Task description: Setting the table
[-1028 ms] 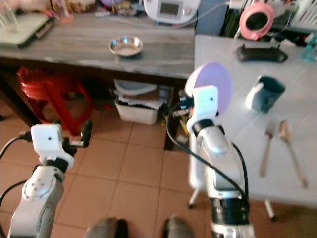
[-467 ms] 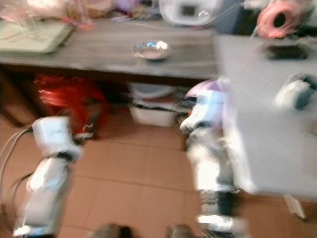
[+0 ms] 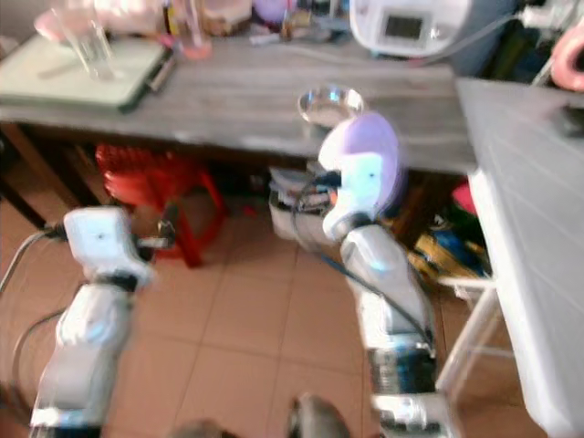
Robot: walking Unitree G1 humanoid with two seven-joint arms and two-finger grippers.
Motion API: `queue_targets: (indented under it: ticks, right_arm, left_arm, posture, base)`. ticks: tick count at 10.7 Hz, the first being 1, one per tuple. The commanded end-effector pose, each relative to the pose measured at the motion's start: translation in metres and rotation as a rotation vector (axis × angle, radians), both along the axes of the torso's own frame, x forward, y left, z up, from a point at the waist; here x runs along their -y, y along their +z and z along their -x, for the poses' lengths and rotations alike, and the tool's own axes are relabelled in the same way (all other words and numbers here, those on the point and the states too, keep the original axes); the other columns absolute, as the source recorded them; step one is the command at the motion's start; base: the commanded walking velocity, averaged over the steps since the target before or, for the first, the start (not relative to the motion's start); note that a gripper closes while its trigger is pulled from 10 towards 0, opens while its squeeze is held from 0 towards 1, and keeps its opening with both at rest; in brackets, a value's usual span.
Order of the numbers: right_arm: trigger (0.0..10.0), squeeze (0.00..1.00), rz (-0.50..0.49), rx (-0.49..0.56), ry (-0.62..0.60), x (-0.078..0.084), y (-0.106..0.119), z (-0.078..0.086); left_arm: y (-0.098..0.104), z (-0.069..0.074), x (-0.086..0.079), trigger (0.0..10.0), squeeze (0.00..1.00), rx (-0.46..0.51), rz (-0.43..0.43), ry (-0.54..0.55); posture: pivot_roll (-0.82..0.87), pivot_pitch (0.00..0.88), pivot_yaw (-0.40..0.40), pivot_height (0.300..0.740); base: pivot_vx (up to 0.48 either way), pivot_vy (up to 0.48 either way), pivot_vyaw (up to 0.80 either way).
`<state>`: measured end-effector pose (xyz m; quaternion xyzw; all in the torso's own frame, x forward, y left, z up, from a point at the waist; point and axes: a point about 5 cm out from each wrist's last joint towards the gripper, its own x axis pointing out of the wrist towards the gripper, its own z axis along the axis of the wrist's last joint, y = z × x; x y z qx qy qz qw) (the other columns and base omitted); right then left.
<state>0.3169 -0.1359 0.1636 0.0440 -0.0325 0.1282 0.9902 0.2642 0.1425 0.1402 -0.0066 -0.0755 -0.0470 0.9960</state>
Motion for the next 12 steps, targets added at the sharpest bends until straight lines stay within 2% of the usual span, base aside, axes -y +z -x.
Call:
queue_targets:
  ticks: [1, 2, 3, 4, 7, 10, 11, 12]
  right_arm:
    - [10.0, 0.00, -0.022, 0.072, 0.027, -0.008, 0.015, -0.002]
    - [10.0, 0.00, -0.023, 0.072, 0.034, -0.009, 0.017, -0.004]
    - [10.0, 0.00, -0.025, 0.073, 0.099, -0.013, 0.019, -0.001]
    - [10.0, 0.00, -0.021, 0.073, 0.103, -0.014, 0.019, -0.002]
    - [10.0, 0.00, 0.001, 0.067, 0.055, -0.018, 0.024, -0.013]
    - [10.0, 0.00, 0.032, 0.069, 0.025, -0.021, 0.024, -0.012]
    - [10.0, 0.00, 0.033, 0.076, 0.027, -0.021, 0.024, -0.011]
    - [10.0, 0.00, 0.039, 0.075, 0.020, -0.021, 0.023, -0.011]
  left_arm:
    - [0.009, -0.002, -0.006, 10.0, 0.00, 0.040, -0.025, 0.019]
    - [0.015, -0.004, -0.006, 10.0, 0.00, 0.059, -0.024, 0.021]
    - [0.023, -0.001, 0.000, 10.0, 0.00, 0.107, -0.064, -0.004]
    - [0.023, -0.002, -0.001, 10.0, 0.00, 0.108, -0.059, 0.004]
    - [0.024, -0.003, 0.004, 10.0, 0.00, 0.108, -0.056, -0.034]
    - [0.026, -0.004, -0.004, 10.0, 0.00, 0.105, -0.056, -0.032]
    - [0.024, -0.003, -0.003, 10.0, 0.00, 0.089, -0.014, -0.030]
    - [0.021, 0.001, -0.001, 10.0, 0.00, 0.080, -0.003, -0.034]
  posture:
    - [0.04, 0.092, 0.005, 0.740]
    - [0.04, 0.110, 0.004, 0.740]
    - [0.03, 0.128, -0.024, 0.740]
    - [0.03, 0.130, -0.022, 0.740]
    - [0.05, 0.121, 0.000, 0.740]
    - [0.05, 0.128, 0.018, 0.740]
    - [0.05, 0.125, 0.019, 0.740]
    - [0.05, 0.116, 0.028, 0.740]
  base:
    - [0.428, 0.000, 0.00]
    - [0.469, 0.000, 0.00]
    - [0.480, 0.000, 0.00]
    - [0.480, 0.000, 0.00]
    - [0.480, 0.000, 0.00]
    - [0.470, 0.000, -0.16]
    - [0.000, 0.000, -0.80]
    - [0.000, 0.000, 0.00]
